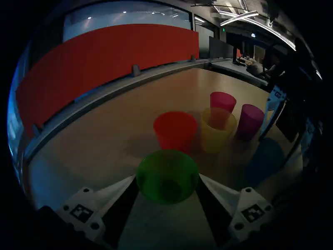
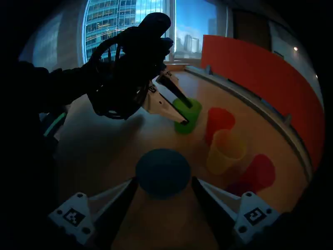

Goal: Pour water

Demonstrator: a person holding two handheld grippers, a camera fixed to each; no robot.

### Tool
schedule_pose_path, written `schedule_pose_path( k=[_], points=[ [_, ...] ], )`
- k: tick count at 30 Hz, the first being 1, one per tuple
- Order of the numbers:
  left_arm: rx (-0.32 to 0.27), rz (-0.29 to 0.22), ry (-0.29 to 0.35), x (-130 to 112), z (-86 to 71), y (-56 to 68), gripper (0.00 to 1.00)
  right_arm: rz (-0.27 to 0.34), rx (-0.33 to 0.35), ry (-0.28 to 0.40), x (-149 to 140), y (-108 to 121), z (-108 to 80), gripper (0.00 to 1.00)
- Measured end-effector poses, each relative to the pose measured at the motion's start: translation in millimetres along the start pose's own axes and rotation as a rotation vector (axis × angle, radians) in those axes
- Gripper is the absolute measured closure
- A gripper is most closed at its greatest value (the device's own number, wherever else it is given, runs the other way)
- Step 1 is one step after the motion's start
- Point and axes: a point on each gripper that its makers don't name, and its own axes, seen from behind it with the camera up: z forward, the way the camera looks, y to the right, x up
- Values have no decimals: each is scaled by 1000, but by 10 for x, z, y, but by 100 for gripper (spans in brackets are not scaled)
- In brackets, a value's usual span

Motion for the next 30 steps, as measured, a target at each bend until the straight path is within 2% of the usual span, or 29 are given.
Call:
schedule_pose_path(
  k=[15, 17, 23, 30],
  points=[
    [1, 17, 1, 3, 9, 1, 13, 0, 0, 20, 20, -12, 214, 1],
    [1, 20, 2, 0, 3, 4, 13, 0, 5, 23, 17, -28, 225, 8],
    [-1, 23, 3, -1, -13, 15, 13, 9, 1, 37, 27, -48, 217, 9],
    [3, 18, 26, 56, -90, 29, 13, 44, -1, 86, 152, -47, 90, 9]
  ],
)
